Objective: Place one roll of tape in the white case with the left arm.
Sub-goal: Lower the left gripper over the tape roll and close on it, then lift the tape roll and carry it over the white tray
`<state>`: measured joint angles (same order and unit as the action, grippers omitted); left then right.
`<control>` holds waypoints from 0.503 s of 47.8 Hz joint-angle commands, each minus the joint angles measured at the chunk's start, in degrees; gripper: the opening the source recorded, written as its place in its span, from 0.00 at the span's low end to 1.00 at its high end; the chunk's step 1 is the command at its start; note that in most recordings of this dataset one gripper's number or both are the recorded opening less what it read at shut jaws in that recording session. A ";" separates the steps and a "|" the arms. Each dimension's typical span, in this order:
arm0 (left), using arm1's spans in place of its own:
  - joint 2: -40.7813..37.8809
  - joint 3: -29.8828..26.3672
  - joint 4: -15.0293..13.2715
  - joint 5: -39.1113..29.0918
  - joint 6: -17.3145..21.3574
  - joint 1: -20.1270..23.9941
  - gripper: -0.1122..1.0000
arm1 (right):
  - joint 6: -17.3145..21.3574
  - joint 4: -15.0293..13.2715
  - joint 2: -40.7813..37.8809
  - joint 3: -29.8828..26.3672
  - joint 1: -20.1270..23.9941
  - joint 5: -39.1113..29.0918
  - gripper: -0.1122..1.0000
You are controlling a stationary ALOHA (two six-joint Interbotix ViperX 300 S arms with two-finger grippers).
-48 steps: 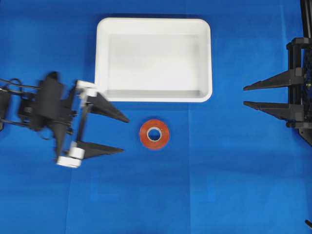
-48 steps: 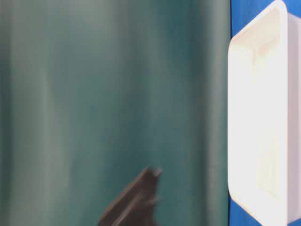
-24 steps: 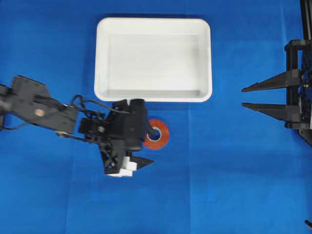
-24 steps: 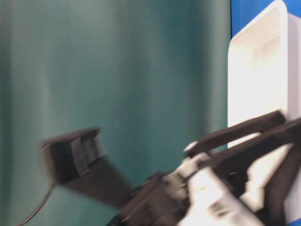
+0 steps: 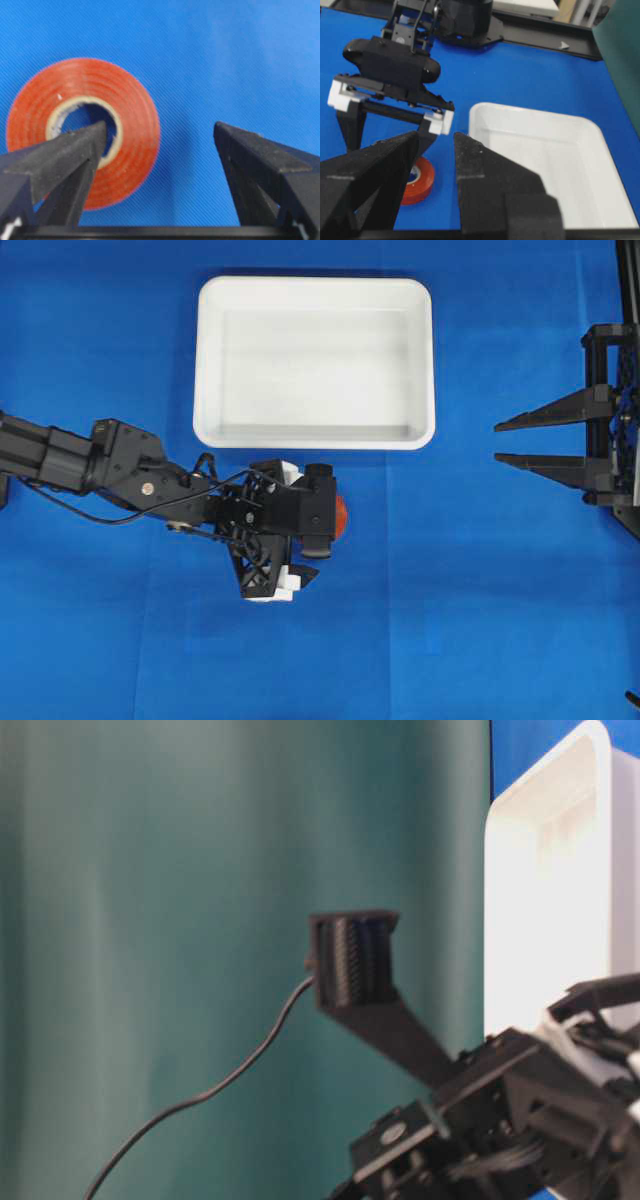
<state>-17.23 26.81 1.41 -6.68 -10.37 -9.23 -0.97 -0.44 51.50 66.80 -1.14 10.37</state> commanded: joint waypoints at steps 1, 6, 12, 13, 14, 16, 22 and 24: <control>-0.09 -1.85 0.18 -0.79 -0.18 0.35 0.87 | 0.09 -0.09 -0.35 -0.53 -0.09 0.26 0.00; -0.62 -3.25 0.18 -3.69 -0.18 0.79 0.85 | 0.09 -0.09 -0.53 -0.35 -0.09 0.26 0.00; -0.97 -5.19 0.62 -10.46 -0.09 0.79 0.69 | 0.09 -0.09 -0.53 -0.35 -0.09 0.26 0.00; -0.97 -5.63 0.62 -11.43 -0.09 0.88 0.64 | 0.09 0.00 -0.62 -0.35 -0.09 0.26 0.00; -0.79 -5.89 0.62 -12.22 -0.09 0.88 0.58 | 0.09 0.00 -0.62 -0.44 -0.09 0.26 0.00; -0.53 -6.42 0.88 -13.80 0.00 0.88 0.47 | 0.09 0.00 -0.62 -0.35 -0.09 0.26 0.00; 1.58 -7.65 1.41 -16.00 0.18 0.53 0.34 | 0.09 0.00 -0.79 -0.35 -0.09 0.26 0.00; 3.16 -8.00 1.41 -16.79 0.44 0.44 0.34 | 0.09 -0.09 -0.88 -0.35 -0.09 0.26 0.00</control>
<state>-18.28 20.57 2.46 -22.50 -10.11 -8.53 -0.97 -0.44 51.06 67.06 -1.14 10.37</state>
